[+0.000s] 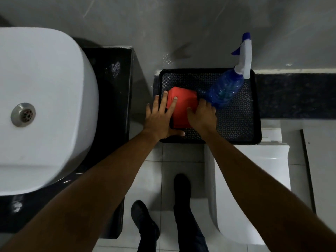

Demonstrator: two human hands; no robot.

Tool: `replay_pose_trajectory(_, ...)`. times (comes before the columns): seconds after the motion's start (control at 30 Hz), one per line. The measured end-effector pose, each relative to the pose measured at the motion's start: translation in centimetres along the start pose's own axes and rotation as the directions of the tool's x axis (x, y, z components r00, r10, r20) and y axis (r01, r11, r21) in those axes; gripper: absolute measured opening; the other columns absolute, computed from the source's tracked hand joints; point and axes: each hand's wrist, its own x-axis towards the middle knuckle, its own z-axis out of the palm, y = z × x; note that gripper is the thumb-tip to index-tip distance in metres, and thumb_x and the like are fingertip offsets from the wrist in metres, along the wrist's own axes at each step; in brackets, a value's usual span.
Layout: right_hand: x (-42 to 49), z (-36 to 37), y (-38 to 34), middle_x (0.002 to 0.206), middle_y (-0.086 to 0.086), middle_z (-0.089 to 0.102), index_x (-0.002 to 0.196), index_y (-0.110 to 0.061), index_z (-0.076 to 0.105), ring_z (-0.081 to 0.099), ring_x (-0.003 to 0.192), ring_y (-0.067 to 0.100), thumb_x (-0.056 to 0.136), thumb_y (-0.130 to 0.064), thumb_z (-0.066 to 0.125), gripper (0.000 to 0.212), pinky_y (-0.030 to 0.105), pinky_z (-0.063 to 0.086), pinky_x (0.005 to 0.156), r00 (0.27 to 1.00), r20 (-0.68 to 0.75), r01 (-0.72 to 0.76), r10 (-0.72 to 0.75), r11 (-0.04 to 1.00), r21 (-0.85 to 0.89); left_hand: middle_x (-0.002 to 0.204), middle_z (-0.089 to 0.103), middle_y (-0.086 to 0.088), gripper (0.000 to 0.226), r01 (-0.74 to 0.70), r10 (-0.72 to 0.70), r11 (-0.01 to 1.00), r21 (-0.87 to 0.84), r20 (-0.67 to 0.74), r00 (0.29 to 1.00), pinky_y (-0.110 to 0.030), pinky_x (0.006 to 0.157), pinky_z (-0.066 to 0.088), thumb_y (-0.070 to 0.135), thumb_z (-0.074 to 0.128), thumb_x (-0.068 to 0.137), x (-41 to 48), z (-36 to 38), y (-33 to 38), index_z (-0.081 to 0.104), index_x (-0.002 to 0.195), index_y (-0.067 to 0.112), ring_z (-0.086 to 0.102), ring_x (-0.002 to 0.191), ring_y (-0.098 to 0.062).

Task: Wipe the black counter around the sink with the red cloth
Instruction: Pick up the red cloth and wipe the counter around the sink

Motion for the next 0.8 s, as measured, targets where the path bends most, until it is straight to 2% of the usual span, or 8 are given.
replay_pose_trajectory(0.1, 1.3, -0.1, -0.5, 0.136, 0.022, 0.052, 0.133, -0.001, 0.045, 0.047, 0.127, 0.041, 0.091, -0.030, 0.063, 0.055, 0.052, 0.044, 0.105, 0.989, 0.093, -0.124, 0.113, 0.985, 0.124, 0.167, -0.016, -0.012, 0.140, 0.012, -0.012, 1.000, -0.023, 0.012, 1.000, -0.068, 0.118, 0.013, 0.096, 0.055, 0.054, -0.1, -0.1, 0.1, -0.013, 0.158, 0.032, -0.001, 0.153, -0.044)
replay_pose_trajectory(0.17, 2.0, -0.2, -0.8, 0.126, 0.021, 0.059, 0.126, -0.001, 0.052, 0.057, 0.115, 0.037, 0.089, -0.023, 0.064, 0.045, 0.048, 0.050, 0.098, 0.978, 0.137, -0.185, 0.155, 0.951, 0.246, 0.167, -0.017, -0.012, 0.141, 0.021, -0.020, 0.999, -0.037, 0.025, 0.999, -0.067, 0.119, 0.010, 0.094, 0.058, 0.054, -0.1, -0.3, 0.3, -0.015, 0.157, 0.032, -0.004, 0.153, -0.043)
replay_pose_trajectory(0.3, 2.0, -0.7, -1.8, 0.114, 0.014, 0.065, 0.115, -0.009, 0.055, 0.062, 0.099, 0.027, 0.083, -0.020, 0.063, 0.034, 0.045, 0.055, 0.089, 0.966, 0.211, -0.231, 0.148, 0.862, 0.452, 0.168, -0.016, -0.011, 0.140, 0.066, -0.063, 0.996, -0.061, 0.052, 0.997, -0.064, 0.121, 0.008, 0.083, 0.068, 0.061, -0.7, -1.3, 1.1, -0.016, 0.157, 0.027, -0.007, 0.154, -0.039)
replay_pose_trajectory(0.4, 1.0, -1.3, -3.4, 0.102, 0.003, 0.062, 0.109, -0.019, 0.052, 0.062, 0.093, 0.021, 0.080, -0.025, 0.060, 0.031, 0.044, 0.054, 0.085, 0.970, 0.222, -0.221, 0.101, 0.747, 0.627, 0.169, -0.002, -0.012, 0.122, 0.093, -0.091, 0.995, -0.037, 0.052, 0.995, -0.058, 0.123, 0.010, 0.066, 0.070, 0.076, -1.7, -3.7, 1.7, -0.005, 0.159, 0.018, -0.003, 0.155, -0.035)
replay_pose_trajectory(0.5, 0.7, -2.2, -5.8, 0.093, -0.004, 0.061, 0.108, -0.020, 0.051, 0.063, 0.085, 0.015, 0.084, -0.022, 0.061, 0.026, 0.033, 0.056, 0.072, 0.996, 0.090, -0.067, 0.004, 0.703, 0.708, 0.166, 0.018, -0.013, 0.083, 0.076, -0.072, 0.995, 0.064, -0.061, 0.996, -0.056, 0.124, 0.008, 0.050, 0.053, 0.093, -3.8, -7.8, 1.4, 0.019, 0.157, 0.010, 0.001, 0.155, -0.033)
replay_pose_trajectory(0.6, 0.5, -3.1, -10.1, 0.086, -0.009, 0.065, 0.111, -0.022, 0.051, 0.064, 0.065, -0.002, 0.086, -0.024, 0.065, 0.028, 0.023, 0.054, 0.056, 0.982, -0.090, 0.183, -0.167, 0.713, 0.677, 0.165, 0.024, -0.016, 0.072, 0.141, -0.059, 0.963, 0.231, -0.331, 0.942, -0.061, 0.123, 0.002, 0.047, 0.046, 0.093, -7.3, -12.6, -0.8, 0.034, 0.153, 0.008, 0.001, 0.155, -0.035)
replay_pose_trajectory(0.7, 0.9, -2.7, -14.6, 0.087, -0.004, 0.067, 0.118, -0.016, 0.051, 0.063, 0.066, 0.012, 0.090, -0.030, 0.062, 0.033, 0.030, 0.050, 0.059, 0.889, -0.258, 0.458, -0.379, 0.753, 0.473, 0.165, 0.020, -0.020, 0.076, 0.250, -0.060, 0.916, 0.314, -0.509, 0.859, -0.065, 0.121, 0.001, 0.050, 0.042, 0.092, -9.4, -16.3, -4.2, 0.031, 0.154, 0.008, 0.001, 0.155, -0.038)
replay_pose_trajectory(0.8, 1.6, -1.1, -18.9, 0.113, 0.015, 0.067, 0.129, -0.009, 0.049, 0.066, 0.095, 0.033, 0.095, -0.031, 0.060, 0.042, 0.037, 0.052, 0.075, 0.733, -0.181, 0.680, -0.656, 0.700, 0.217, 0.168, 0.005, -0.018, 0.085, 0.310, -0.155, 0.918, 0.247, -0.497, 0.854, -0.064, 0.120, -0.002, 0.062, 0.031, 0.093, -10.5, -18.6, -8.1, 0.012, 0.159, 0.012, -0.004, 0.155, -0.038)
